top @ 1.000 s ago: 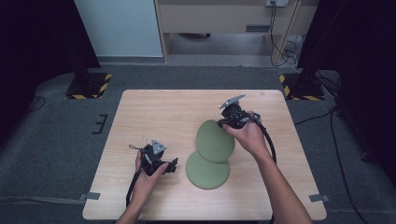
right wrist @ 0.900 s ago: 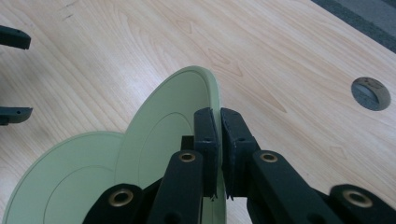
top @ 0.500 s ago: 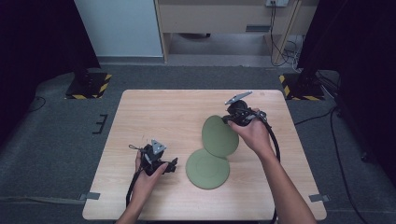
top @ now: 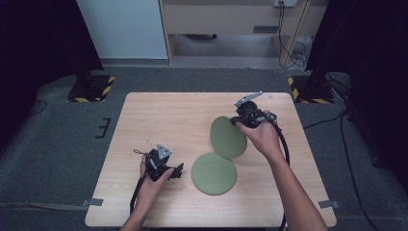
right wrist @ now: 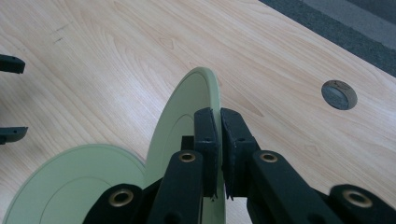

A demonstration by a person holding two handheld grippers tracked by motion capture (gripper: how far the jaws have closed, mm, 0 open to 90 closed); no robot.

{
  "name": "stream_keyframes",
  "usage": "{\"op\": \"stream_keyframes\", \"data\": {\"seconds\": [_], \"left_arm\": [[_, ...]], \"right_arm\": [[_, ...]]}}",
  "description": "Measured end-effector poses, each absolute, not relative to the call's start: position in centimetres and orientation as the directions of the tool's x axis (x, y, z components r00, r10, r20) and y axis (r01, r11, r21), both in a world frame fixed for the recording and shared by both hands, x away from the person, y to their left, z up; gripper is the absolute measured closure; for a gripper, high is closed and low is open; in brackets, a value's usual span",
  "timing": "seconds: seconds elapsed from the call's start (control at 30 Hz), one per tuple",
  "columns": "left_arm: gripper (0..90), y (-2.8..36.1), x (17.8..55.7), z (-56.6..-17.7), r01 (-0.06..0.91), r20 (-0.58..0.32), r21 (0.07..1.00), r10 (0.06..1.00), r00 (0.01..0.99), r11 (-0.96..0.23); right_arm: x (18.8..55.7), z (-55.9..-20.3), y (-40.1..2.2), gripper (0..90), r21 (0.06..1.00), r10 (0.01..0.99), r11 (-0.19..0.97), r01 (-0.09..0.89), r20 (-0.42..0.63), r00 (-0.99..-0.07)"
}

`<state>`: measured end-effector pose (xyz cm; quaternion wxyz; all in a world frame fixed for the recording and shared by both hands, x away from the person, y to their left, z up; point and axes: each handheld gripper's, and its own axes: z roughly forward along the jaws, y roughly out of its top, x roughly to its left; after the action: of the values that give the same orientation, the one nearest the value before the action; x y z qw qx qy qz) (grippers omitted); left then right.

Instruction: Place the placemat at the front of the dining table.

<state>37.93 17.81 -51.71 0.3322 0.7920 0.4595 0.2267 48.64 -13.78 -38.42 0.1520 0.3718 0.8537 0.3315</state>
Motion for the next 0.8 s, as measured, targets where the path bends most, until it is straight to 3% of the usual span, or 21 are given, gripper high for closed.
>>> {"op": "stream_keyframes", "data": {"seconds": [0.8], "left_arm": [[2.3, 18.4, 38.2, -51.7, 0.583, 0.046, 0.737, 0.885, 0.463, -0.343]], "right_arm": [[49.6, -38.2, -13.8, 86.1, 0.729, 0.783, 0.422, 0.540, 0.007, -0.622]]}}
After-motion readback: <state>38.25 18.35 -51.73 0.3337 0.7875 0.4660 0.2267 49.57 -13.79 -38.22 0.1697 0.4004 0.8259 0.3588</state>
